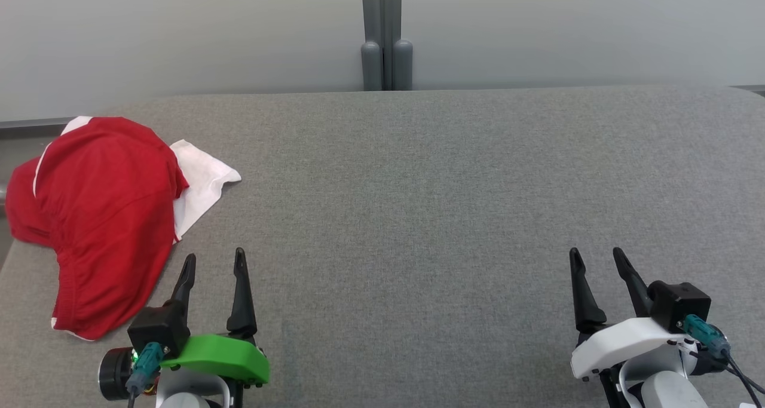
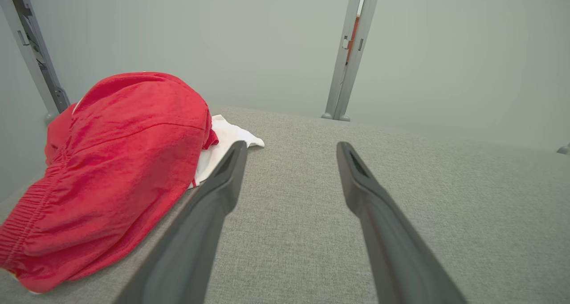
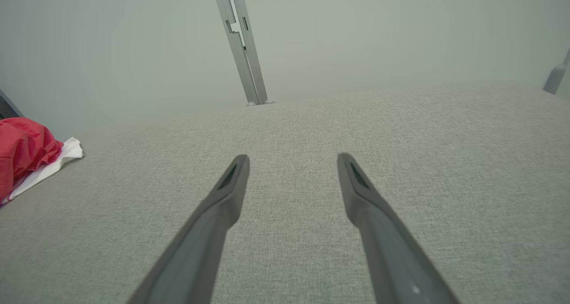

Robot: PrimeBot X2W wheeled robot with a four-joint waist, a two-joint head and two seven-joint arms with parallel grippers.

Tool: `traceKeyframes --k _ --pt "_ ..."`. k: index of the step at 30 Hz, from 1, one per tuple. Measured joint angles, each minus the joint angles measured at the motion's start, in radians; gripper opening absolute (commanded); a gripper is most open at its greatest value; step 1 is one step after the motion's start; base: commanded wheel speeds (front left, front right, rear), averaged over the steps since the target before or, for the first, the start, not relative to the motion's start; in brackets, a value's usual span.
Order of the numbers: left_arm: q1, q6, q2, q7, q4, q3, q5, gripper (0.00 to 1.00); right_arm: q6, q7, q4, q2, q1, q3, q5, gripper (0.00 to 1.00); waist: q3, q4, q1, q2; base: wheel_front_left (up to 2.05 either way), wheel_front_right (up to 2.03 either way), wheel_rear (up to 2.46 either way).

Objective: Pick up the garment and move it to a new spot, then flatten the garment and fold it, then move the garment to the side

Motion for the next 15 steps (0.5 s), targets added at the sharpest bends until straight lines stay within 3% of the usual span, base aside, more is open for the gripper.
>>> traceKeyframes --k 15 --pt "-0.001 -0.001 0.001 -0.026 0.005 -0.004 0.038 1.00 0.000 -0.027 0.016 -0.002 -0.002 0.010 -0.078 1.00 0.004 0.002 0.0000 0.0000 0.00 0.00 0.00"
